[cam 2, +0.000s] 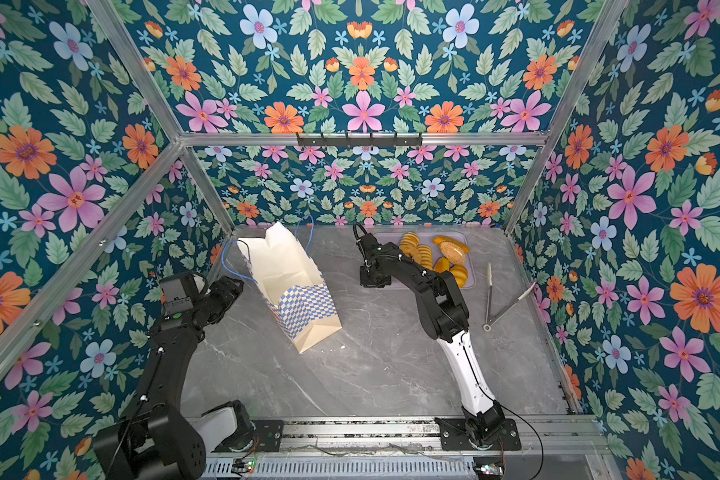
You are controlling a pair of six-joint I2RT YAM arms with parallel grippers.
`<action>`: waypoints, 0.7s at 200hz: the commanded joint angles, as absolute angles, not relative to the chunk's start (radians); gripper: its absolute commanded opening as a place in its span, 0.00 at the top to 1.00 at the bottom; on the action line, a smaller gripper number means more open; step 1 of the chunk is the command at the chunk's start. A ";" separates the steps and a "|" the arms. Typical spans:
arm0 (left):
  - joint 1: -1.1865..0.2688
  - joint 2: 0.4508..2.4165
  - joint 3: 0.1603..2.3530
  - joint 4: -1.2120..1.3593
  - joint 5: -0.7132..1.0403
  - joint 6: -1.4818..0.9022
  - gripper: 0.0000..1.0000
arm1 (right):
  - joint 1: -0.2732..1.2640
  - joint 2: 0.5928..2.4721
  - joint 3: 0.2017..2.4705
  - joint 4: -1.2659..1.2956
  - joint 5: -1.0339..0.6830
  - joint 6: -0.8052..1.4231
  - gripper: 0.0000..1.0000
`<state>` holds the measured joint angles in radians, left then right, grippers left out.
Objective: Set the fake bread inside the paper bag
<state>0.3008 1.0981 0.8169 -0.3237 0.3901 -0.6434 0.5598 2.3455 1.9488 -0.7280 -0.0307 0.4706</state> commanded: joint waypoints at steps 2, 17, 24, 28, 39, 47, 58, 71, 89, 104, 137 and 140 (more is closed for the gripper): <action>0.313 1.094 0.845 -0.355 0.384 -0.611 0.18 | 0.578 2.294 1.867 -0.689 -0.093 0.550 0.76; 0.326 1.091 0.871 -0.376 0.385 -0.598 0.17 | 0.598 2.254 1.800 -0.654 -0.098 0.580 0.76; 0.333 1.087 0.885 -0.388 0.387 -0.592 0.16 | 0.609 2.239 1.775 -0.641 -0.103 0.591 0.76; 0.337 1.087 0.892 -0.394 0.388 -0.587 0.16 | 0.617 2.232 1.764 -0.635 -0.104 0.597 0.76; 0.352 1.084 0.913 -0.406 0.396 -0.579 0.15 | 0.640 2.217 1.742 -0.625 -0.106 0.614 0.76; 0.365 1.081 0.925 -0.412 0.406 -0.575 0.15 | 0.658 2.209 1.732 -0.620 -0.108 0.627 0.75; 0.382 1.078 0.940 -0.420 0.424 -0.570 0.14 | 0.682 2.202 1.722 -0.614 -0.110 0.647 0.75; 0.402 1.075 0.954 -0.429 0.442 -0.564 0.14 | 0.706 2.194 1.713 -0.601 -0.118 0.675 0.74; 0.422 1.070 0.970 -0.444 0.459 -0.550 0.13 | 0.739 2.189 1.711 -0.583 -0.132 0.709 0.73; 0.439 1.070 0.977 -0.455 0.476 -0.537 0.12 | 0.762 2.194 1.729 -0.578 -0.147 0.726 0.71; 0.465 1.076 0.994 -0.480 0.520 -0.515 0.09 | 0.779 2.188 1.767 -0.582 -0.173 0.752 0.69; 0.467 1.076 0.997 -0.483 0.523 -0.513 0.09 | 0.780 2.181 1.769 -0.584 -0.173 0.752 0.68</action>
